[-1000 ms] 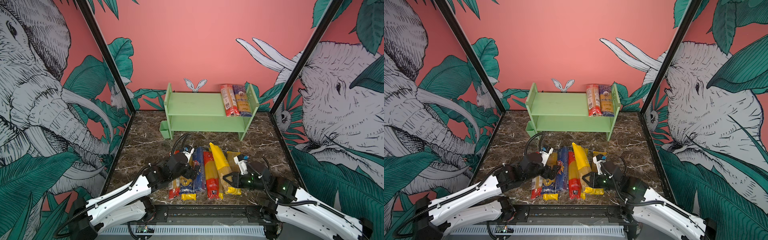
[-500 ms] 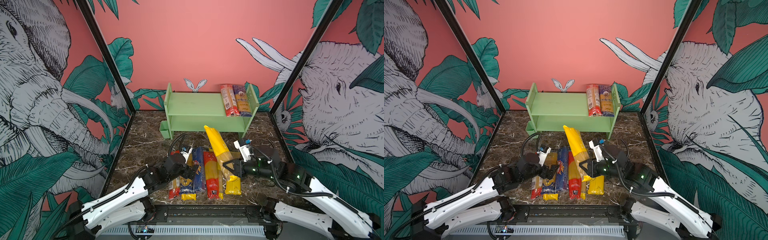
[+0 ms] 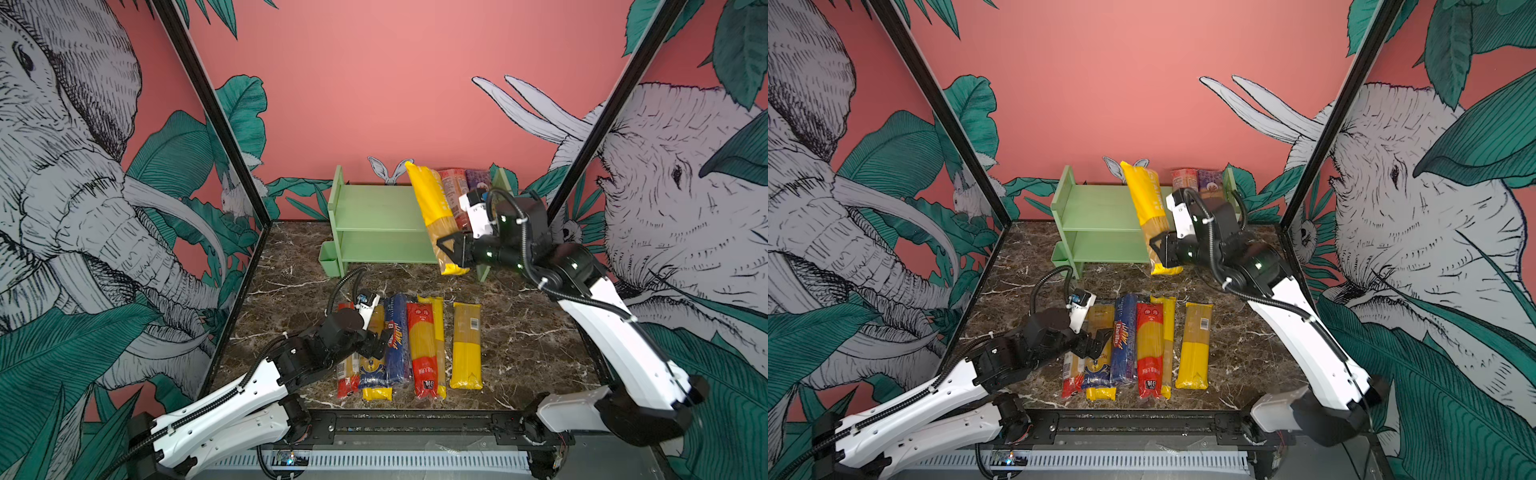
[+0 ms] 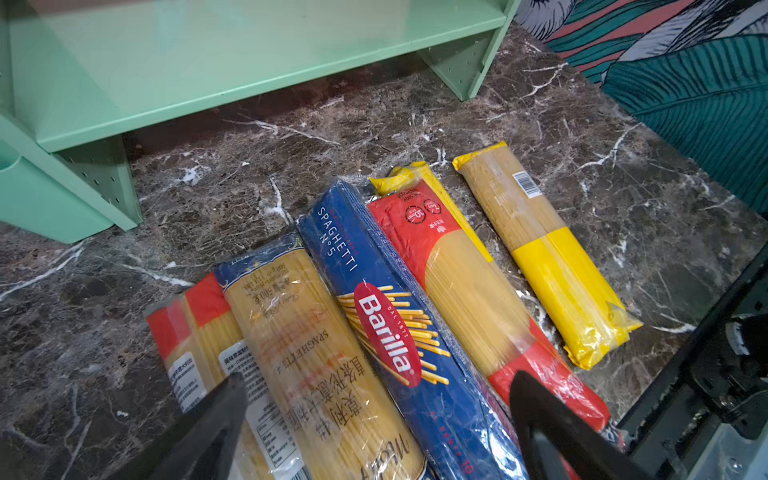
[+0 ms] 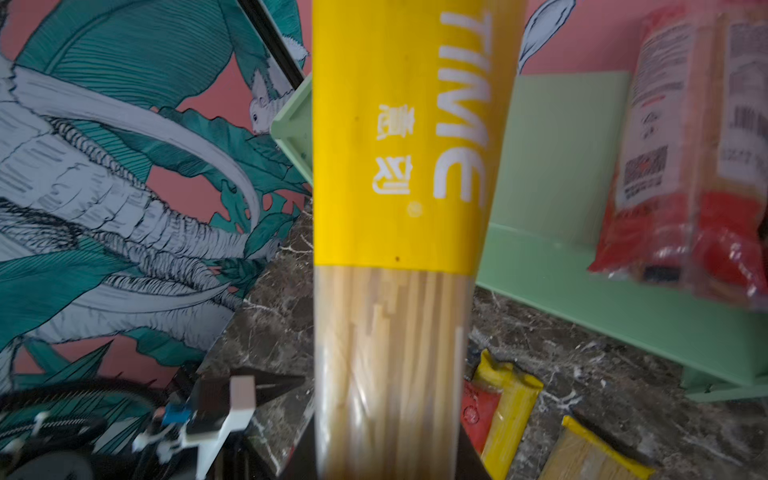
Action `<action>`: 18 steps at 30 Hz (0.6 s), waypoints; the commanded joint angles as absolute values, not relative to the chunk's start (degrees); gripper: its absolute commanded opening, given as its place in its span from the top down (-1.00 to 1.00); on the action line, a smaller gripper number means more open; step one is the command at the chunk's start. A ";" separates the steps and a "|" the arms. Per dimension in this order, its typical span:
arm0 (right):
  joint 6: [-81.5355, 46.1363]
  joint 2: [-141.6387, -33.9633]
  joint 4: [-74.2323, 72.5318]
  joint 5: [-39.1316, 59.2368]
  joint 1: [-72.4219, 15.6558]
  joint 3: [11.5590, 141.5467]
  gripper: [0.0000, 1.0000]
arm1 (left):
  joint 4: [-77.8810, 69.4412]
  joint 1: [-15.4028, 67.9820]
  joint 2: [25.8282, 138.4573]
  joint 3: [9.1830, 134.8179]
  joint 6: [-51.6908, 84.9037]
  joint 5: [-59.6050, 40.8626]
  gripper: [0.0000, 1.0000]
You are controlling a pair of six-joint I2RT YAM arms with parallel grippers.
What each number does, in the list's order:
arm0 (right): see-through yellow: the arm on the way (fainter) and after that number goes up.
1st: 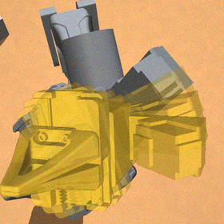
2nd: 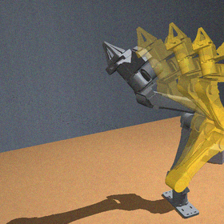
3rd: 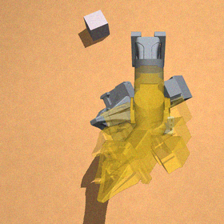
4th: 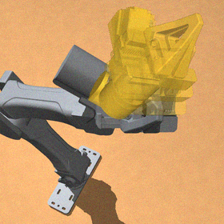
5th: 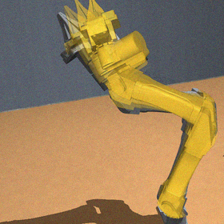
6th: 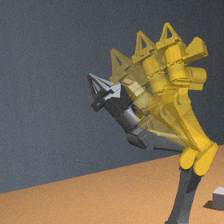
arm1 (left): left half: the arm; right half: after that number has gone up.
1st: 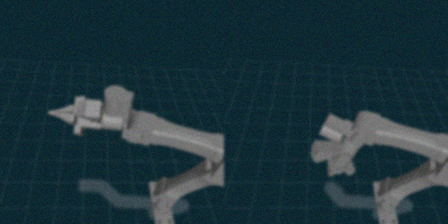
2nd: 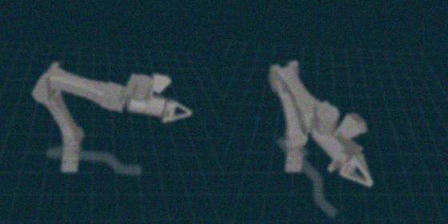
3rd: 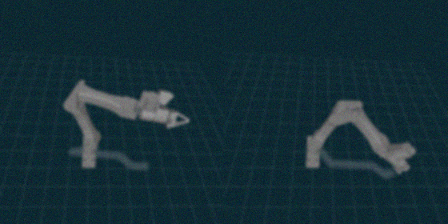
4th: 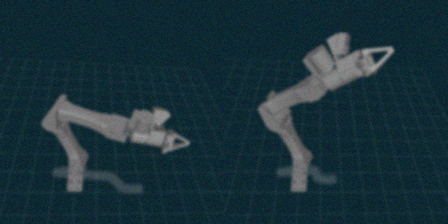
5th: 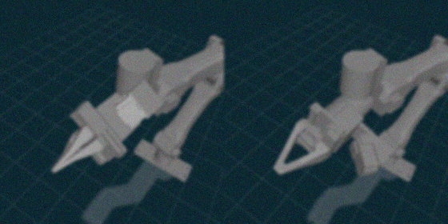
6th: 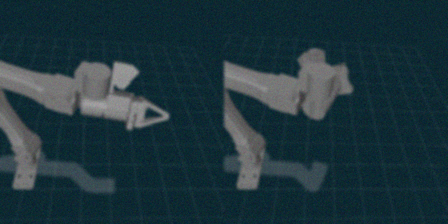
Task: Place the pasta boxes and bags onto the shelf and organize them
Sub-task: 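Carry the yellow Pastatime pack to the shelf beside the white-red pack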
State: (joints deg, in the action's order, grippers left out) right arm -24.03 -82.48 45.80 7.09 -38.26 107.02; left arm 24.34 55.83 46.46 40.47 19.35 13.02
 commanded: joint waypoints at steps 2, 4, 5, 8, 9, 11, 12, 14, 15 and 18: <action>-15.72 -92.10 39.87 0.00 -37.62 121.52 1.00 | 26.76 55.99 45.42 40.96 18.11 14.99 -0.97; -14.02 -97.96 40.68 -4.06 -37.53 127.11 1.00 | 26.89 55.99 45.30 40.95 17.86 15.03 -0.97; -13.12 -100.64 41.16 -6.31 -37.53 130.04 1.00 | 26.81 55.99 45.29 40.95 17.76 14.96 -0.97; -11.31 -107.76 43.24 -12.57 -37.39 138.11 1.00 | 26.72 55.99 45.27 40.86 17.49 14.69 -0.97; -10.71 -109.55 43.85 -13.55 -37.35 140.24 1.00 | 26.72 55.99 45.27 40.81 17.41 14.68 -0.97; -9.75 -113.90 45.71 -16.86 -37.27 145.21 1.00 | 26.85 56.00 45.30 40.78 17.06 14.85 -0.97; -9.50 -115.44 46.41 -18.01 -37.14 146.91 1.00 | 26.87 55.99 45.30 40.76 16.95 14.85 -0.97; -9.32 -118.10 47.44 -19.60 -36.51 149.90 1.00 | 26.78 55.98 45.36 40.72 16.76 14.96 -0.97; -9.64 -118.74 47.43 -19.85 -36.11 150.18 1.00 | 26.63 55.99 45.42 40.70 16.71 14.94 -0.98; -10.86 -119.61 46.48 -19.26 -34.56 149.72 1.00 | 26.15 55.99 45.59 40.37 16.61 14.79 -0.98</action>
State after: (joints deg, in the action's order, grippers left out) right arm -11.05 -122.69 54.35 -14.72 -36.25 145.97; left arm 25.58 55.83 46.04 40.47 17.23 14.20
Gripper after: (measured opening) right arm 0.287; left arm 0.988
